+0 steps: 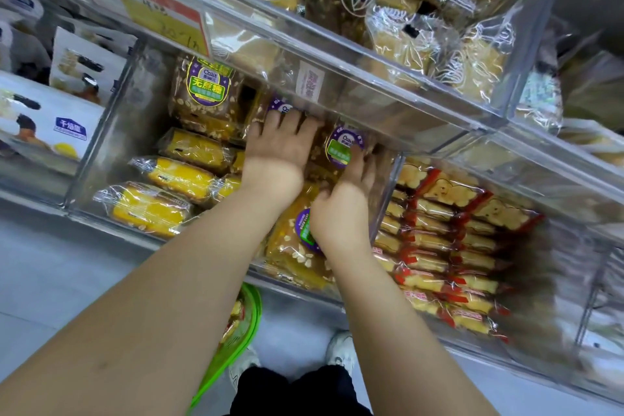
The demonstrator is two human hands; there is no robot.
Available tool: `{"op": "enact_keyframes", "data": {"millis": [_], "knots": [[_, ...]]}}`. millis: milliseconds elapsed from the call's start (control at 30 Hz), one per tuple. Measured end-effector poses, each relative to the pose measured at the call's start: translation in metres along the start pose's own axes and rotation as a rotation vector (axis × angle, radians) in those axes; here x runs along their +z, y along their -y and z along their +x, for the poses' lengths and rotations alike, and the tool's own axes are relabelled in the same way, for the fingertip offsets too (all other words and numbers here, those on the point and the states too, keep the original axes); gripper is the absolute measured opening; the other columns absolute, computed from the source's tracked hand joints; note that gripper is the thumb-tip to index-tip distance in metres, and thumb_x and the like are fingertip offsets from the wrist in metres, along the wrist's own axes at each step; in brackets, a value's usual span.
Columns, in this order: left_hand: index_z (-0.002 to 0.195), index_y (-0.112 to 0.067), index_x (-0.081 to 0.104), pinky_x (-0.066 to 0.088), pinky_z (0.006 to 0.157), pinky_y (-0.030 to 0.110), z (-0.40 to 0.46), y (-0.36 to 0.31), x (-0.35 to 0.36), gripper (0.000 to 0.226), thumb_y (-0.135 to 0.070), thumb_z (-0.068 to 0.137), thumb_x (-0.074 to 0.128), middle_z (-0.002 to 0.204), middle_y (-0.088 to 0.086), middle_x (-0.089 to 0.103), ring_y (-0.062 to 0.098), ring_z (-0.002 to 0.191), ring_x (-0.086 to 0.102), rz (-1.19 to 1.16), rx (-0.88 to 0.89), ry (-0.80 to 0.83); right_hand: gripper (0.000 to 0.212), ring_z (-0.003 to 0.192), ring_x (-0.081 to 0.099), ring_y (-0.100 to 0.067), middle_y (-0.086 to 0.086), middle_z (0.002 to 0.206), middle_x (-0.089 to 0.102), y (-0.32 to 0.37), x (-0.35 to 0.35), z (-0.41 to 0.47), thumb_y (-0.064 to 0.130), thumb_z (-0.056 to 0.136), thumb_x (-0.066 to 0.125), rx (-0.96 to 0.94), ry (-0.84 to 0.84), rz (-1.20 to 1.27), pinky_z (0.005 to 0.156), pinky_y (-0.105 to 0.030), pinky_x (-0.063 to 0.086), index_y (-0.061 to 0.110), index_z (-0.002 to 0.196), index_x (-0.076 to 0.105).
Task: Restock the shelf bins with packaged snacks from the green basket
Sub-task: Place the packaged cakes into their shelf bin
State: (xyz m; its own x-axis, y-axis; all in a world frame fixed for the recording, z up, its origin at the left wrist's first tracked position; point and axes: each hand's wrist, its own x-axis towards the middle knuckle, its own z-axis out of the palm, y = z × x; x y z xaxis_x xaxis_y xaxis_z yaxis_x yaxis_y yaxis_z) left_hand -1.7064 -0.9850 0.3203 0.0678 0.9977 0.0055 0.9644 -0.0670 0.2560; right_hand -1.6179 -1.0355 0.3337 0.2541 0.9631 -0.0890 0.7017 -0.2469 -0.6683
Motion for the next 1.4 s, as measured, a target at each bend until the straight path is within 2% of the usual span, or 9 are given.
{"op": "enact_keyframes", "data": {"millis": [200, 400, 567, 667, 767, 900, 1067, 1267, 1400], "knots": [[0.12, -0.017, 0.049, 0.039, 0.091, 0.039, -0.01, -0.003, -0.006, 0.04, -0.015, 0.082, 0.062, 0.121, 0.01, 0.055, 0.029, 0.114, 0.048, -0.263, -0.107, 0.003, 0.073, 0.144, 0.002, -0.019, -0.002, 0.157, -0.003, 0.006, -0.008, 0.013, -0.006, 0.085, 0.044, 0.113, 0.151, 0.007, 0.1, -0.011, 0.014, 0.03, 0.144, 0.019], [0.124, -0.015, 0.05, 0.042, 0.078, 0.031, -0.071, 0.015, -0.009, 0.066, -0.064, 0.08, 0.051, 0.124, 0.006, 0.053, 0.023, 0.104, 0.056, -0.466, -0.267, 0.292, 0.049, 0.14, 0.022, -0.016, 0.007, 0.155, 0.014, -0.005, -0.032, -0.013, 0.004, 0.095, 0.038, 0.08, 0.235, 0.247, 0.11, -0.026, 0.026, 0.025, 0.139, 0.036], [0.128, -0.023, 0.051, 0.046, 0.086, 0.027, -0.093, 0.019, -0.016, 0.052, -0.048, 0.083, 0.059, 0.134, -0.003, 0.045, 0.016, 0.105, 0.054, -0.674, -0.221, 0.328, 0.039, 0.088, 0.055, 0.002, 0.002, 0.124, 0.048, -0.008, -0.036, -0.035, 0.002, 0.095, 0.038, 0.046, 0.24, 0.33, 0.069, -0.008, 0.043, 0.029, 0.117, 0.057], [0.116, -0.031, 0.057, 0.047, 0.065, 0.015, -0.103, 0.026, -0.022, 0.032, -0.028, 0.085, 0.064, 0.112, -0.005, 0.063, 0.012, 0.089, 0.063, -1.045, -0.336, 0.254, 0.039, 0.096, 0.05, 0.004, 0.014, 0.105, 0.048, -0.002, -0.036, -0.04, 0.002, 0.093, 0.043, -0.139, 0.137, 0.297, 0.084, -0.012, 0.041, 0.037, 0.102, 0.056], [0.105, -0.033, 0.058, 0.051, 0.072, 0.019, -0.107, 0.043, -0.025, 0.027, -0.016, 0.084, 0.065, 0.109, -0.008, 0.062, 0.003, 0.091, 0.063, -1.361, -0.531, 0.056, 0.026, 0.102, 0.049, 0.001, 0.018, 0.106, 0.045, 0.002, -0.034, -0.034, 0.026, 0.09, 0.055, -0.165, 0.127, 0.257, 0.092, -0.019, 0.04, 0.042, 0.109, 0.047], [0.1, -0.028, 0.05, 0.052, 0.065, 0.021, -0.106, 0.065, -0.029, 0.028, -0.005, 0.087, 0.06, 0.109, 0.001, 0.059, 0.006, 0.08, 0.064, -1.599, -0.705, -0.264, 0.078, 0.104, 0.056, 0.006, 0.011, 0.121, 0.053, 0.016, -0.016, -0.026, 0.053, 0.071, 0.067, 0.106, 0.451, 0.484, 0.077, -0.004, 0.044, 0.031, 0.136, 0.031], [0.122, -0.022, 0.037, 0.05, 0.09, 0.045, -0.1, 0.083, -0.029, 0.055, -0.001, 0.081, 0.066, 0.131, 0.009, 0.045, 0.021, 0.105, 0.059, -1.074, -0.596, -0.181, 0.06, 0.092, 0.067, -0.014, 0.006, 0.091, 0.067, 0.038, 0.033, -0.023, 0.027, 0.08, 0.071, 0.223, 0.463, 0.664, 0.086, -0.037, 0.055, 0.018, 0.126, 0.033], [0.138, -0.009, 0.036, 0.032, 0.107, 0.04, -0.101, 0.098, -0.039, 0.072, -0.005, 0.075, 0.071, 0.137, 0.012, 0.04, 0.028, 0.128, 0.04, -0.496, -0.439, -0.355, 0.031, 0.064, 0.053, 0.001, 0.007, 0.079, 0.057, 0.07, 0.057, -0.007, 0.019, 0.083, 0.066, -0.186, 0.177, 0.407, 0.062, -0.02, 0.044, 0.026, 0.106, 0.047], [0.142, -0.013, 0.028, 0.03, 0.106, 0.037, -0.094, 0.1, -0.032, 0.078, -0.021, 0.078, 0.072, 0.143, 0.009, 0.037, 0.026, 0.131, 0.036, -0.508, -0.451, -0.216, 0.065, 0.088, 0.058, -0.013, 0.001, 0.099, 0.059, 0.083, 0.067, 0.006, 0.019, 0.081, 0.068, -0.098, 0.254, 0.381, 0.075, -0.018, 0.043, 0.017, 0.135, 0.03]]}}
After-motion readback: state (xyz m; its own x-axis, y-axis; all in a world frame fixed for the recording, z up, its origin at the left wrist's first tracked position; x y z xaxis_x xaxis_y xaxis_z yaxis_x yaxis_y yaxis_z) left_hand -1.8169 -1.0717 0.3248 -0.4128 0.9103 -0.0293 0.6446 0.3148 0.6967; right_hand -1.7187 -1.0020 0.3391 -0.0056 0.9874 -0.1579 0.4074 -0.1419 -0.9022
